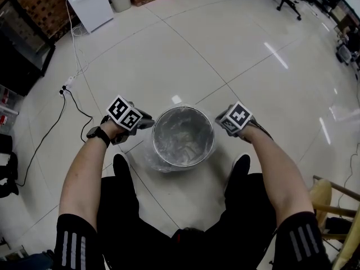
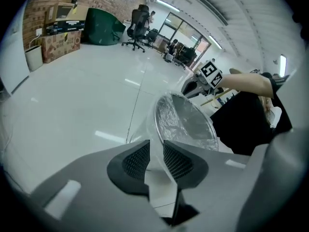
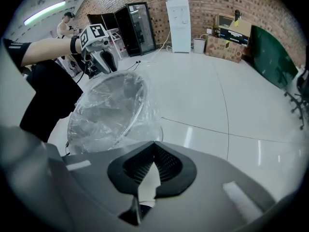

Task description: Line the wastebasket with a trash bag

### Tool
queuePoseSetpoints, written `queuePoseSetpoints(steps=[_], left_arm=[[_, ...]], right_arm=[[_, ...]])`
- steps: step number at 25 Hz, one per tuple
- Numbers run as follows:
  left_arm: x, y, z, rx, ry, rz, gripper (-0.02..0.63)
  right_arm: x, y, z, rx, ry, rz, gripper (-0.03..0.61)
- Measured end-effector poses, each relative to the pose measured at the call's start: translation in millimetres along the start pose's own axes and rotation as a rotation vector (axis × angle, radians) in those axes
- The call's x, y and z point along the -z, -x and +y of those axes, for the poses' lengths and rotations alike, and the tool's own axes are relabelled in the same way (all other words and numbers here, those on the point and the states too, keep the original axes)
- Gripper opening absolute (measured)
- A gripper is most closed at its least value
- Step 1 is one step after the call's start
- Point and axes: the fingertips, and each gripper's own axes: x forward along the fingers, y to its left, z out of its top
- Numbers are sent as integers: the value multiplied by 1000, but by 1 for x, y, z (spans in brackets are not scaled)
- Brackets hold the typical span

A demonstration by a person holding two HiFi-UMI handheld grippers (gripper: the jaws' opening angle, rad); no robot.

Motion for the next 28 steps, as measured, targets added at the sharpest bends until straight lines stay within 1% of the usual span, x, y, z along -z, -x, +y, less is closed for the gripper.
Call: queuePoseSetpoints(steps=[2, 5, 8, 10, 12, 14, 15, 18, 20, 21, 23, 25, 26, 28], left_arm=[[3, -5, -1, 11, -12, 20, 80], [5, -10, -3, 27, -31, 32, -6], [7, -12, 0, 9, -56, 58, -6], [9, -12, 9, -35, -63, 71, -6], [13, -13, 23, -107, -67, 90, -6], [20, -17, 34, -170, -83, 128, -6], [25, -20, 35, -184, -99, 151, -6], [29, -32, 30, -180, -137, 194, -6], [28, -39, 30, -194, -155, 209, -6], [29, -41, 33, -211, -160, 223, -6], [34, -43, 44, -270, -177, 262, -6], [37, -47, 56, -344, -222, 291, -6], [35, -51, 60, -362, -249, 293, -6], [37, -60, 60, -356, -265, 314, -6]], right_arm=[[-2, -3, -1, -8, 8, -2, 6], [-4, -9, 0, -11, 12, 7, 6], [-6, -12, -1, -9, 14, 14, 6], [-5, -14, -2, -4, 21, 20, 6], [-4, -17, -3, 5, 35, 28, 6], [-3, -20, -3, 17, 55, 43, 6], [-3, -22, -2, 18, 68, 50, 6], [-4, -28, 4, 10, 104, 63, 6], [4, -32, 4, 17, 110, 108, 6], [7, -34, 4, 19, 108, 128, 6], [4, -37, 5, 25, 116, 120, 6], [4, -40, 0, 45, 118, 120, 6], [9, -42, -2, 50, 113, 136, 6], [20, -48, -6, 51, 107, 183, 6]])
